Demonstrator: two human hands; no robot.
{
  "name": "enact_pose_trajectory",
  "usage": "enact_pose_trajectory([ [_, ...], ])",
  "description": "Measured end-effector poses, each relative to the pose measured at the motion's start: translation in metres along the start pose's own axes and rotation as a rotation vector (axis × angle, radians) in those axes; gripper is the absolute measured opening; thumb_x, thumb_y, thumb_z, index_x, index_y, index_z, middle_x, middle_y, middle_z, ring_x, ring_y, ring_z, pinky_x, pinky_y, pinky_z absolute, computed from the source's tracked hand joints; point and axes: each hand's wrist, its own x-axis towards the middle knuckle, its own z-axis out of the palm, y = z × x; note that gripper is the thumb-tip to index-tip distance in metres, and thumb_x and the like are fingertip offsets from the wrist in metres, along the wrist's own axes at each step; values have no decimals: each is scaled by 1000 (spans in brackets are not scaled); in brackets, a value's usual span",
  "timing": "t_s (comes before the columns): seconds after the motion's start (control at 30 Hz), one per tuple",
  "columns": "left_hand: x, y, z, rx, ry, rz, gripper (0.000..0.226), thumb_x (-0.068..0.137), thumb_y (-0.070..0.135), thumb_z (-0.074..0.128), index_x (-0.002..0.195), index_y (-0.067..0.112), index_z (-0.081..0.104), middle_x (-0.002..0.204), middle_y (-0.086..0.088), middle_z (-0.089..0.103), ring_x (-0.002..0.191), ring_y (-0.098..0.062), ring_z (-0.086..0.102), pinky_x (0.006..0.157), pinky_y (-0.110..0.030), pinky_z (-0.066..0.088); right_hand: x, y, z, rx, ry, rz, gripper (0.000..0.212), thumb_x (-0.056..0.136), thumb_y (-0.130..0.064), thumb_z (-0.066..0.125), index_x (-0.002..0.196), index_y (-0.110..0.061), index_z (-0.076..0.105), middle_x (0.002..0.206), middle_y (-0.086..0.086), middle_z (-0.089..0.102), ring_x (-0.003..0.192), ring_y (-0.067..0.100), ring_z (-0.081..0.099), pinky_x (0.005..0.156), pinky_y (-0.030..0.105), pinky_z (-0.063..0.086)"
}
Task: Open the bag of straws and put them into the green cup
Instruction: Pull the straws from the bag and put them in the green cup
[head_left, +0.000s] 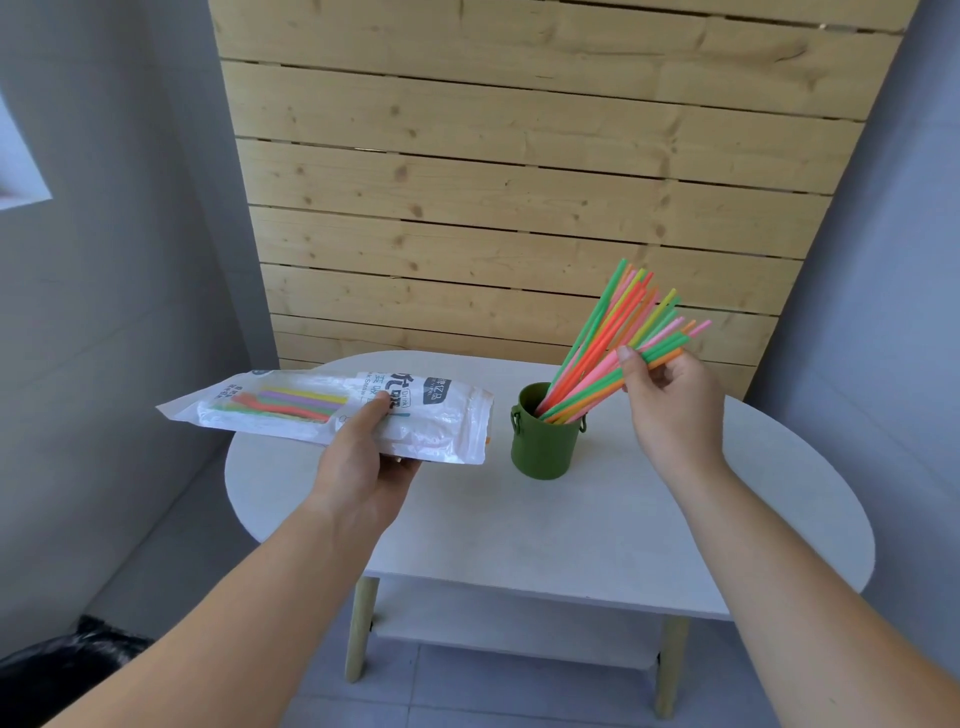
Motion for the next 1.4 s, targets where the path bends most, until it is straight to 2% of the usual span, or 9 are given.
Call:
enact_pose_trajectory([
  [0.13,0,0,0,0,-1,-6,17,97,9,67,114,9,70,108,-8,81,97,-22,79,74,-37,66,2,4,4,47,-3,66,35,92,-45,66,76,-15,69,70,2,72,73,25,72,71,46,60],
  [0.33,-1,-1,3,1,-13,-8,16,97,9,66,113,9,70,105,-7,82,95,-22,80,71,-35,65,-7,8,7,71,-56,108,27,85,-49,72,86,-22,76,69,-7,71,70,16,70,63,28,49],
  [0.57,-4,-1,4,9,-15,-5,16,97,10,67,112,10,70,105,-6,82,95,-21,80,74,-36,65,-18,6,4,-15,-175,165,31,79,-49,78,92,-23,68,78,-7,72,70,12,69,61,25,47],
  [0.73,-6,0,4,7,-15,-1,16,97,9,67,113,10,70,106,-7,82,95,-22,80,74,-37,66,-27,1,0,-188,-391,384,42,79,-32,81,106,-17,54,88,4,68,82,25,70,75,45,61],
  [0.93,-10,2,8,10,-34,6,17,97,10,66,114,9,70,106,-7,82,95,-22,80,73,-36,66,-49,-20,-3,17,-840,453,38,81,-38,81,101,-10,66,89,11,73,69,16,71,67,33,63],
  [1.03,-13,2,12,27,-63,8,18,98,12,66,115,8,71,112,-9,81,98,-22,79,73,-34,65,-62,-39,9,200,-767,448,36,95,-46,62,104,-11,63,91,12,70,69,20,69,67,37,61],
  [1.17,-20,2,21,107,-121,85,36,99,15,65,132,3,65,127,-14,75,113,-27,74,84,-36,64,-81,-60,30,528,-615,681,48,105,-50,39,115,-8,58,92,21,66,66,30,67,63,39,59],
  [1.23,-23,2,24,162,-153,159,40,98,13,67,136,2,62,129,-18,73,117,-32,72,92,-42,62,-87,-66,36,638,-555,776,49,106,-50,36,114,-9,63,95,21,71,69,32,70,65,41,62],
  [1.4,-30,3,28,248,-153,281,41,94,9,72,134,4,63,120,-15,77,107,-31,76,78,-38,63,-90,-69,43,818,-436,915,39,108,-38,40,108,-14,71,95,10,78,81,30,75,70,48,64],
])
